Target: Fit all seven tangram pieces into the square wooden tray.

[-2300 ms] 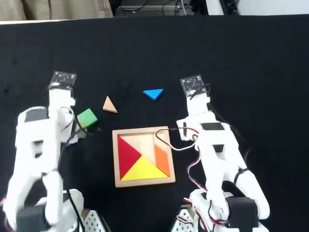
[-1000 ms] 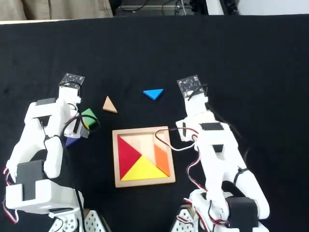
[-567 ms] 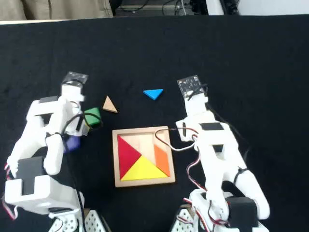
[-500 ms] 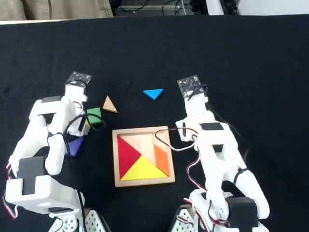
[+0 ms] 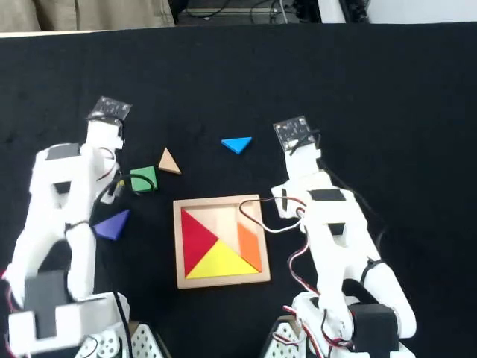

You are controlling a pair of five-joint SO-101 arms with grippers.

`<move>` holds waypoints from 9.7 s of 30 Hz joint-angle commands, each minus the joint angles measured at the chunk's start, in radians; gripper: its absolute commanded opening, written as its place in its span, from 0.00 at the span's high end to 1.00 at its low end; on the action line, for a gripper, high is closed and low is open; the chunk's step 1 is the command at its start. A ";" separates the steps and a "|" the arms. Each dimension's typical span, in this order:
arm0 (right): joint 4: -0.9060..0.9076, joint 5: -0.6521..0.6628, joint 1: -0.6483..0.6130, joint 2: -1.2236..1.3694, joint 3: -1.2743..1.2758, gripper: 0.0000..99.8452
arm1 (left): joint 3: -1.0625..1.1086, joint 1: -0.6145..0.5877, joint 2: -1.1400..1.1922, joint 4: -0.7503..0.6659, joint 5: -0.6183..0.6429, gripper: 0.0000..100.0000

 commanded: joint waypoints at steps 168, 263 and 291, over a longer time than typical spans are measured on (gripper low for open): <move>-0.014 0.009 -0.037 0.007 -0.008 0.99 | -0.071 -0.018 0.284 -0.083 -0.950 0.74; -0.055 -0.106 0.296 0.005 -0.068 0.99 | 0.110 0.911 -0.074 -0.361 1.826 0.92; -0.064 -0.098 0.252 0.007 -0.062 0.99 | 0.170 0.895 -0.072 -0.362 1.784 0.91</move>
